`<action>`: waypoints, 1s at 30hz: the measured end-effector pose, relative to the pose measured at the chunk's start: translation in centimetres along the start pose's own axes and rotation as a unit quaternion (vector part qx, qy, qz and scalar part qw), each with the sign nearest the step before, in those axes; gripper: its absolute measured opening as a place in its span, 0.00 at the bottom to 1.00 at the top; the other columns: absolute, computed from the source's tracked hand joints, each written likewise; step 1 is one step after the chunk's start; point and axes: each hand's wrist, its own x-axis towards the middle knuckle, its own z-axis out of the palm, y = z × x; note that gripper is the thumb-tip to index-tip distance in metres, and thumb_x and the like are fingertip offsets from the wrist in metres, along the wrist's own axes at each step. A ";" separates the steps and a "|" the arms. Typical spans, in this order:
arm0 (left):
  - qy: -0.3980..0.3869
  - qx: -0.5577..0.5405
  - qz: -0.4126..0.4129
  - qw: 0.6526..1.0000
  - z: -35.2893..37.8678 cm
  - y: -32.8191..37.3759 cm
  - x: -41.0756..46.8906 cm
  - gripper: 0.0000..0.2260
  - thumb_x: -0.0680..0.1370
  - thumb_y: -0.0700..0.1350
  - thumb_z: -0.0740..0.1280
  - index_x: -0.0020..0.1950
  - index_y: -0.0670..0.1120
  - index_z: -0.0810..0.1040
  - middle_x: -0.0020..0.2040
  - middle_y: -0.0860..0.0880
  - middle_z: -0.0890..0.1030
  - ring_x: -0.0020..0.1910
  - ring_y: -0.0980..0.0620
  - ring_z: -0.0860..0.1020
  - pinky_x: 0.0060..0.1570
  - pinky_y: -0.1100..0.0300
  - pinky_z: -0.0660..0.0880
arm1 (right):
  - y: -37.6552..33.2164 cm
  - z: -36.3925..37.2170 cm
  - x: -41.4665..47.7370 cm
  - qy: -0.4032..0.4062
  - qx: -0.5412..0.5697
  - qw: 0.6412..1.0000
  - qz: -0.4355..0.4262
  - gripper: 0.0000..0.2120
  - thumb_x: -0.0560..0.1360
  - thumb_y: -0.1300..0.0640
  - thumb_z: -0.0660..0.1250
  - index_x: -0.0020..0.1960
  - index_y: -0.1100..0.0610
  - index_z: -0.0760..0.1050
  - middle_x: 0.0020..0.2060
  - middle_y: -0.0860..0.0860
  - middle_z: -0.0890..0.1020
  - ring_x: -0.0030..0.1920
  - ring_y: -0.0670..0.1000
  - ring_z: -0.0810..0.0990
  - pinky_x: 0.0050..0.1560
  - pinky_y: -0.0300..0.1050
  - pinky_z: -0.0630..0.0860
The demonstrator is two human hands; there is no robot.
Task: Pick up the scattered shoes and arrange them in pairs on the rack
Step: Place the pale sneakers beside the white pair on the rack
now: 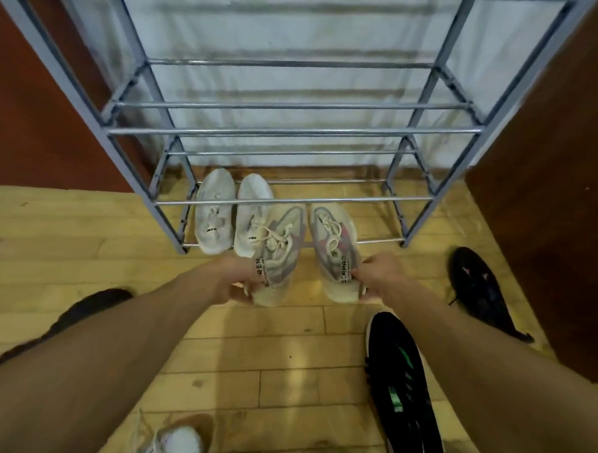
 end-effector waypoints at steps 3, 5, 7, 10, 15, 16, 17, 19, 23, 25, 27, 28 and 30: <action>0.007 -0.048 0.011 0.999 2.3 0.5 3.7 0.06 0.72 0.30 0.68 0.46 0.38 0.77 0.38 0.44 0.79 0.36 0.47 0.76 0.45 0.44 0.79 | 0.7 0.2 3.4 0.028 0.008 1.000 -0.009 0.11 0.73 0.62 0.70 0.52 0.68 0.79 0.47 0.62 0.83 0.44 0.61 0.85 0.43 0.58 0.83; 0.014 -0.079 0.009 0.997 3.5 1.0 6.3 0.07 0.72 0.30 0.68 0.48 0.38 0.77 0.40 0.44 0.80 0.37 0.47 0.78 0.43 0.47 0.80 | 1.1 0.1 5.4 0.046 0.022 0.999 -0.014 0.10 0.74 0.60 0.70 0.52 0.66 0.80 0.46 0.61 0.84 0.43 0.61 0.85 0.43 0.57 0.84; 0.012 -0.117 0.012 0.993 4.8 1.5 8.4 0.07 0.72 0.29 0.68 0.46 0.38 0.77 0.40 0.44 0.80 0.39 0.46 0.79 0.46 0.46 0.80 | 1.2 -0.2 7.4 0.059 0.041 0.997 -0.016 0.09 0.74 0.60 0.69 0.51 0.65 0.81 0.45 0.60 0.84 0.43 0.60 0.85 0.45 0.57 0.83; -0.003 -0.176 0.024 0.984 6.7 2.5 11.4 0.08 0.73 0.30 0.69 0.50 0.37 0.76 0.41 0.44 0.80 0.41 0.46 0.79 0.47 0.44 0.78 | 0.6 -0.7 10.0 0.067 0.052 0.996 -0.024 0.04 0.74 0.61 0.68 0.47 0.59 0.81 0.43 0.58 0.84 0.44 0.59 0.85 0.46 0.57 0.83; -0.006 -0.190 0.021 0.982 8.6 4.0 15.5 0.13 0.73 0.32 0.69 0.57 0.36 0.76 0.48 0.43 0.80 0.46 0.44 0.80 0.39 0.51 0.80 | -0.4 -1.4 13.4 0.085 0.041 0.995 -0.021 0.05 0.75 0.60 0.68 0.50 0.60 0.80 0.43 0.59 0.83 0.47 0.60 0.84 0.47 0.57 0.83; -0.009 -0.187 0.019 0.982 8.9 4.2 16.1 0.11 0.73 0.33 0.69 0.55 0.36 0.77 0.49 0.43 0.80 0.46 0.45 0.80 0.38 0.52 0.79 | -0.5 -1.4 14.0 0.089 0.043 0.995 -0.018 0.04 0.75 0.61 0.67 0.48 0.60 0.79 0.43 0.59 0.82 0.48 0.61 0.84 0.48 0.58 0.83; -0.013 -0.184 0.016 0.983 9.3 4.3 16.5 0.08 0.73 0.33 0.69 0.52 0.37 0.77 0.48 0.43 0.80 0.46 0.46 0.80 0.38 0.53 0.79 | -0.6 -1.5 14.5 0.094 0.043 0.995 -0.015 0.02 0.75 0.62 0.67 0.47 0.59 0.78 0.43 0.58 0.81 0.48 0.61 0.83 0.48 0.58 0.83; -0.027 -0.173 0.012 0.985 10.1 4.5 17.3 0.08 0.74 0.33 0.68 0.52 0.38 0.78 0.48 0.44 0.81 0.45 0.47 0.80 0.43 0.52 0.80 | -0.6 -1.7 15.5 0.109 0.041 0.993 -0.010 0.04 0.76 0.62 0.66 0.48 0.61 0.79 0.38 0.56 0.80 0.47 0.61 0.83 0.48 0.59 0.82; -0.054 -0.172 0.017 0.983 11.8 5.1 18.4 0.13 0.77 0.37 0.66 0.61 0.40 0.76 0.58 0.43 0.80 0.54 0.46 0.78 0.54 0.51 0.78 | 0.1 -2.1 16.6 0.135 -0.018 0.990 -0.037 0.12 0.78 0.57 0.64 0.59 0.60 0.78 0.41 0.55 0.80 0.50 0.60 0.82 0.53 0.58 0.81; -0.059 -0.171 0.019 0.983 12.5 5.7 18.5 0.13 0.78 0.39 0.65 0.62 0.41 0.75 0.59 0.44 0.79 0.54 0.47 0.77 0.55 0.53 0.77 | 0.3 -2.4 17.1 0.140 -0.016 0.990 -0.027 0.13 0.79 0.56 0.63 0.61 0.59 0.78 0.42 0.53 0.80 0.51 0.60 0.82 0.54 0.58 0.80; -0.056 -0.160 0.017 0.985 13.0 6.0 18.6 0.13 0.79 0.41 0.64 0.63 0.42 0.74 0.59 0.45 0.79 0.54 0.47 0.76 0.54 0.54 0.76 | 0.3 -2.4 17.5 0.138 -0.009 0.990 -0.014 0.15 0.79 0.55 0.62 0.63 0.58 0.77 0.52 0.55 0.82 0.55 0.59 0.81 0.57 0.57 0.79; -0.055 -0.155 0.016 0.986 13.1 6.1 18.6 0.13 0.80 0.41 0.63 0.64 0.43 0.74 0.61 0.45 0.78 0.54 0.48 0.76 0.54 0.54 0.76 | 0.3 -2.3 17.6 0.137 -0.009 0.990 -0.008 0.16 0.79 0.55 0.61 0.65 0.58 0.76 0.57 0.56 0.81 0.58 0.60 0.80 0.59 0.57 0.78; -0.057 -0.138 0.014 0.989 12.9 6.1 18.1 0.14 0.80 0.43 0.62 0.65 0.44 0.73 0.64 0.45 0.76 0.56 0.48 0.74 0.56 0.53 0.74 | 0.4 -2.1 17.7 0.135 -0.014 0.991 -0.007 0.15 0.80 0.56 0.59 0.63 0.57 0.76 0.57 0.58 0.81 0.59 0.61 0.79 0.60 0.58 0.77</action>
